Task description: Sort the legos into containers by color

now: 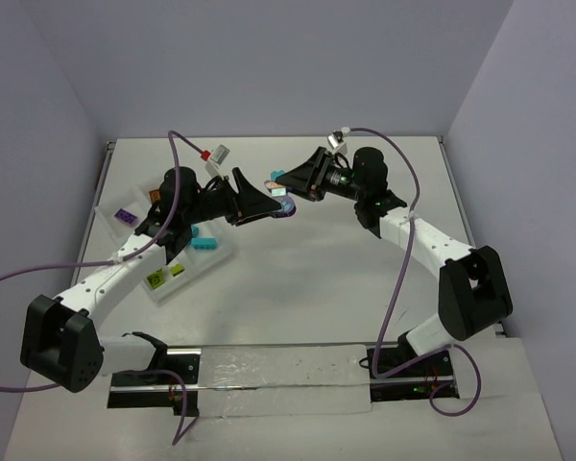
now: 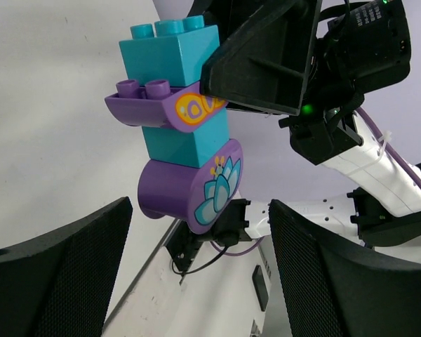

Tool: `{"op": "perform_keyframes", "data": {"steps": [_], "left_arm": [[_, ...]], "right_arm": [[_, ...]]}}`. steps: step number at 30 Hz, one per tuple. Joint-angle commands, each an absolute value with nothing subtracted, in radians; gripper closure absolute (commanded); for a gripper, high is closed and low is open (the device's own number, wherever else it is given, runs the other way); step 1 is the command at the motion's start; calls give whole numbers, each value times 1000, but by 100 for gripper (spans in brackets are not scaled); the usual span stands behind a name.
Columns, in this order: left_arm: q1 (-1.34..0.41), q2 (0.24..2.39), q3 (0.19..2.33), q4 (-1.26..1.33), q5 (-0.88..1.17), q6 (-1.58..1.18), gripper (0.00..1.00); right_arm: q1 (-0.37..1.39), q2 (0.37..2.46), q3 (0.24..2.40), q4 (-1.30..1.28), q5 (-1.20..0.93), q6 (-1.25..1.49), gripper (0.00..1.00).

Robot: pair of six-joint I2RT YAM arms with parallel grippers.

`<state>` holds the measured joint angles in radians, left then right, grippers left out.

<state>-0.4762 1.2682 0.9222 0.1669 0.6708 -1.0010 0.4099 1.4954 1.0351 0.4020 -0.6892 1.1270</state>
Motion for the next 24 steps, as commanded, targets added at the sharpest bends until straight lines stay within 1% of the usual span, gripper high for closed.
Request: {"op": "perform_keyframes", "data": {"steps": [1, 8, 14, 20, 24], "left_arm": [[-483, 1288, 933, 247, 692, -1008, 15], [-483, 1312, 946, 258, 689, -1016, 20], [-483, 1314, 927, 301, 688, -1045, 27], [-483, 1307, 911, 364, 704, -1084, 35], [-483, 1301, 905, 374, 707, -1089, 37]], "right_arm": [[417, 1509, 1069, 513, -725, 1173, 100], [417, 1520, 1077, 527, -733, 1183, 100], [417, 1525, 1072, 551, -739, 1204, 100], [417, 1541, 1047, 640, -736, 1266, 100], [417, 1560, 1035, 694, -733, 1315, 100]]}}
